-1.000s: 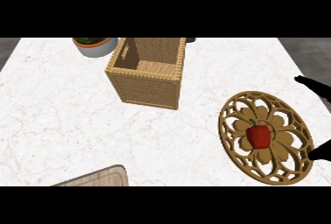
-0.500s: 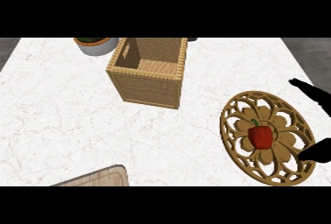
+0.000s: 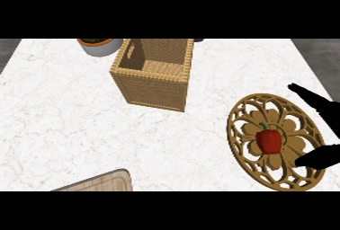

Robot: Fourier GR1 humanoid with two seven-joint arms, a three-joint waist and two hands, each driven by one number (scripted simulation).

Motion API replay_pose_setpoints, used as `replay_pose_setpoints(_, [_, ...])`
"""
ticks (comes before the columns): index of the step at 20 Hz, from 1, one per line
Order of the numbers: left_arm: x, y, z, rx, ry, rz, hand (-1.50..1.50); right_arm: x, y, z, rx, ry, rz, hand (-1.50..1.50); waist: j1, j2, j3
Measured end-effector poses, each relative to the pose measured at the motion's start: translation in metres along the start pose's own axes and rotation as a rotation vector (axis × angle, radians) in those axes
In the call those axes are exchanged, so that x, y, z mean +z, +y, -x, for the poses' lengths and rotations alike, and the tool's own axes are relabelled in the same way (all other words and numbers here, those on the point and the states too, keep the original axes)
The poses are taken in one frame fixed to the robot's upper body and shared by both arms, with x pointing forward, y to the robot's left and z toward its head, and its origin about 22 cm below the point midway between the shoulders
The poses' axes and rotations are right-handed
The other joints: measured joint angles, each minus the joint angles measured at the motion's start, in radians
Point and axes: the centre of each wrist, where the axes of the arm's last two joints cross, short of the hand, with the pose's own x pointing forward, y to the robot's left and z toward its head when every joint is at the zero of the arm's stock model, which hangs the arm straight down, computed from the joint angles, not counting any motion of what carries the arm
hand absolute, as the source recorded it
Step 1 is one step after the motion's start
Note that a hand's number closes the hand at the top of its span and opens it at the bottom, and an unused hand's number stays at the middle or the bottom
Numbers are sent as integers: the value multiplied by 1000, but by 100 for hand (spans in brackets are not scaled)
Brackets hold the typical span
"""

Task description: Pick the bell pepper from the placemat and place it in the basket

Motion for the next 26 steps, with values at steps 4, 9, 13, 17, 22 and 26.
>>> replay_pose_setpoints(4, [0,0,0,0,-4,-2,0,0,6,-2,1,-8,-1,-150,0,2,0])
replay_pose_setpoints(9, [0,0,0,0,-14,-6,0,1,14,1,25,15,-9,-150,3,4,-1])
replay_pose_setpoints(13, [-1,0,0,-2,-22,-5,0,2,19,0,50,26,-12,-150,9,5,-2])
replay_pose_setpoints(17, [-2,1,0,-6,-32,-5,0,1,27,0,62,37,-20,-150,15,8,-2])
replay_pose_setpoints(22, [-3,0,0,-6,-38,-6,0,1,38,2,74,58,-28,-150,18,11,-1])
replay_pose_setpoints(26, [-3,1,-1,-7,-44,-3,0,1,45,7,90,90,-38,-150,20,14,-1])
